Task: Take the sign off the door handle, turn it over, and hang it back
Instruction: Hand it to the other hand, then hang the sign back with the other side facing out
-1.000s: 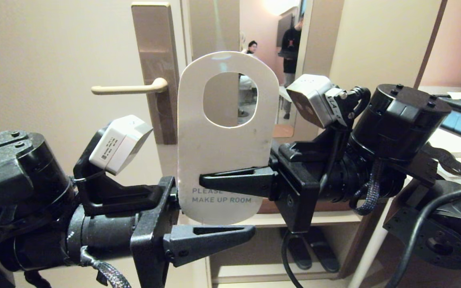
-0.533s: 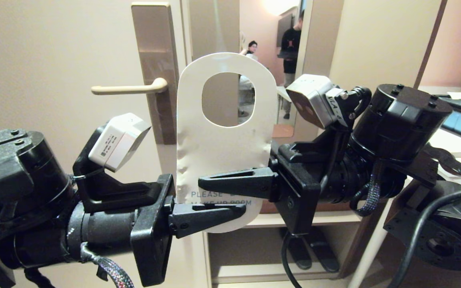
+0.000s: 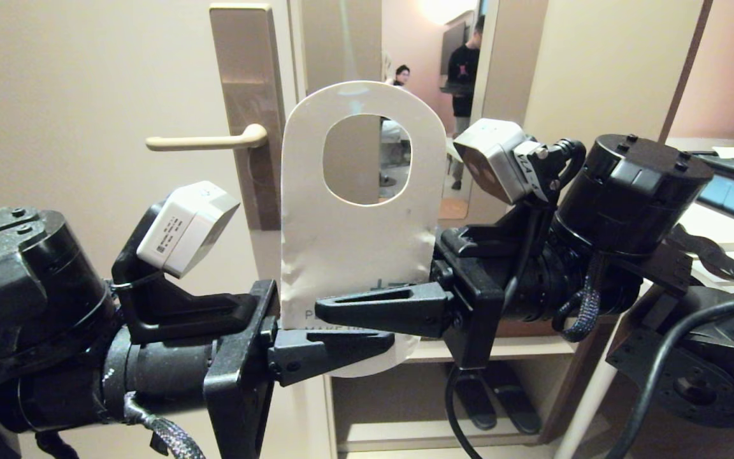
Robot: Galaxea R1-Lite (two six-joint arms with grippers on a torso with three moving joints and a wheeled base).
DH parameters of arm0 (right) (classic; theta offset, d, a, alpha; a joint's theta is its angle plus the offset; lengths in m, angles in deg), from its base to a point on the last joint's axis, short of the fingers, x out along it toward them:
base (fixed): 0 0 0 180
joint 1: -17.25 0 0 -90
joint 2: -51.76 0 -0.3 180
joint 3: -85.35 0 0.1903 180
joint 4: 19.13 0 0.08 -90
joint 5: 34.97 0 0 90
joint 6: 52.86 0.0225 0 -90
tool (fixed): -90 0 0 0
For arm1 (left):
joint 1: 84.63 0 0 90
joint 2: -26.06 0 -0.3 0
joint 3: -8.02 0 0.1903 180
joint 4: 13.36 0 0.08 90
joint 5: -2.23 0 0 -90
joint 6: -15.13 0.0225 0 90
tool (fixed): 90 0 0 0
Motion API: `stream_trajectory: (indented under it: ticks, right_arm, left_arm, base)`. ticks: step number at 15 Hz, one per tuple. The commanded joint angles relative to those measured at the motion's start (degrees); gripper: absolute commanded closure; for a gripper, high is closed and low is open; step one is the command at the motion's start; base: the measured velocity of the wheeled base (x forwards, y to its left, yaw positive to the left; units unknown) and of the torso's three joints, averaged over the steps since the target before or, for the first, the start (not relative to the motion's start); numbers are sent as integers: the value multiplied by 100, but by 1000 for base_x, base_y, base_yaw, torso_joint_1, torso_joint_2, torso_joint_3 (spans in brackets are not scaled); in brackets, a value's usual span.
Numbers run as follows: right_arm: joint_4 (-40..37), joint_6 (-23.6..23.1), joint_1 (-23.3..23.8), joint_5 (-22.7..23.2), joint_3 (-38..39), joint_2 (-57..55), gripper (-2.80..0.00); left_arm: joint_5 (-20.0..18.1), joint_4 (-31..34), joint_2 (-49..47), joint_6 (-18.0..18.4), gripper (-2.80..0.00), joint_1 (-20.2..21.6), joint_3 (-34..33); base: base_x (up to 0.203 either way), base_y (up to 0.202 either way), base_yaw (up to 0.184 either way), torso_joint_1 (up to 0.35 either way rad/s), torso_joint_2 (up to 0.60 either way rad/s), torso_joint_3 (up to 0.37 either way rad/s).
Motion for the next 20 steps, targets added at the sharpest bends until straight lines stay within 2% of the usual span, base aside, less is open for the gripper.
stream_trajectory:
  ticks: [1, 7, 11, 16, 20]
  right_arm:
    - [38, 11, 5, 25, 4, 19, -280]
    - [38, 2, 137, 25, 56, 97, -280]
    - [38, -15, 457, 25, 171, 161, -280]
    - [44, -21, 816, 34, 876, 640, -280]
    - [191, -130, 1215, 43, 1263, 907, -280]
  left_arm:
    - [-14, -28, 21, -13, 0, 1, -6]
    - [1, -28, 190, -38, 0, 98, -157]
    - [1, -28, 386, -39, 0, 398, -312]
    - [-8, -28, 469, -48, 0, 930, -437]
    - [-5, -28, 524, -40, 0, 950, -481]
  base:
    - [0, 0, 0, 0, 0, 0]
    - [0, 0, 0, 0, 0, 0]
    - [0, 0, 0, 0, 0, 0]
    - [0, 0, 0, 0, 0, 0]
    - [0, 0, 0, 0, 0, 0]
